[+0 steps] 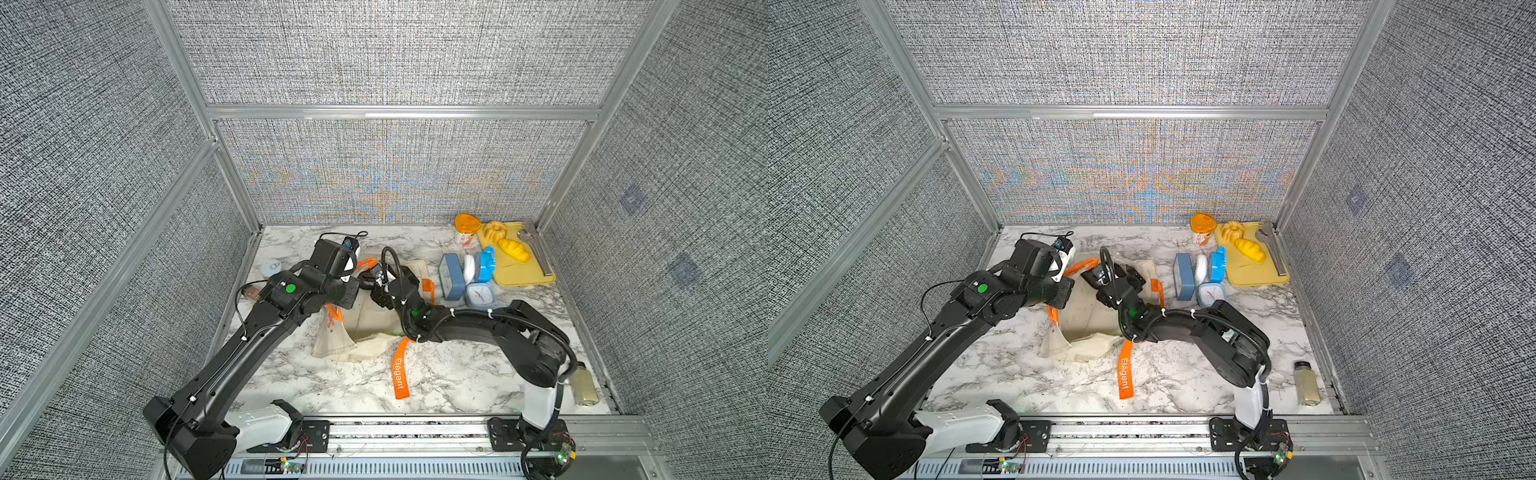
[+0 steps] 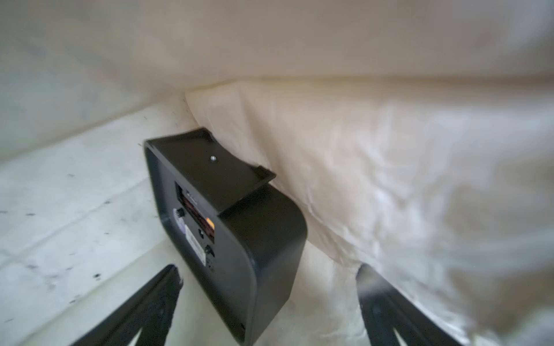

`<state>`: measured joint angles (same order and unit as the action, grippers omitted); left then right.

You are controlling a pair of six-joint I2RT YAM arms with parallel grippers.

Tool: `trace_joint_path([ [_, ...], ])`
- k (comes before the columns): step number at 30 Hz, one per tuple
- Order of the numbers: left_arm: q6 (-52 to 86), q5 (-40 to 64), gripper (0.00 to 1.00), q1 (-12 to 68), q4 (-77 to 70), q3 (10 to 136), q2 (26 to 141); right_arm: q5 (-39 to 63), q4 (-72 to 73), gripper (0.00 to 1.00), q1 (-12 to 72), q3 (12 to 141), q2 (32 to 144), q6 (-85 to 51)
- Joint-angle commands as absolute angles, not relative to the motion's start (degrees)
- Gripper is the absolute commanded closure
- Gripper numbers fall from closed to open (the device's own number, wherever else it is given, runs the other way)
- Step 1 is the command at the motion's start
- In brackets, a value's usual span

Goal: Take the alarm clock out of the canvas bag
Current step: Adjust the alarm at the canvas bag.

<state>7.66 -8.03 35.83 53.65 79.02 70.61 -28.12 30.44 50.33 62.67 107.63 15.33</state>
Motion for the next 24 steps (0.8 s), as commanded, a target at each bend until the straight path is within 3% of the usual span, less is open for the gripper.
trace_joint_path([
  [1, 6.94, -8.09, 1.00, 35.69, 52.80, 78.97, 70.39, -14.56, 27.22, 0.05, 47.77, 60.70, 104.41, 10.27],
  [9, 5.13, -5.25, 1.00, 35.75, 51.50, 78.65, 69.46, 3.32, 24.62, 0.06, 40.35, 58.28, 99.49, 12.25],
  [24, 3.65, -3.38, 1.00, 35.73, 46.99, 74.85, 67.65, 18.93, 20.37, 0.01, 37.61, 68.58, 108.60, 17.90],
])
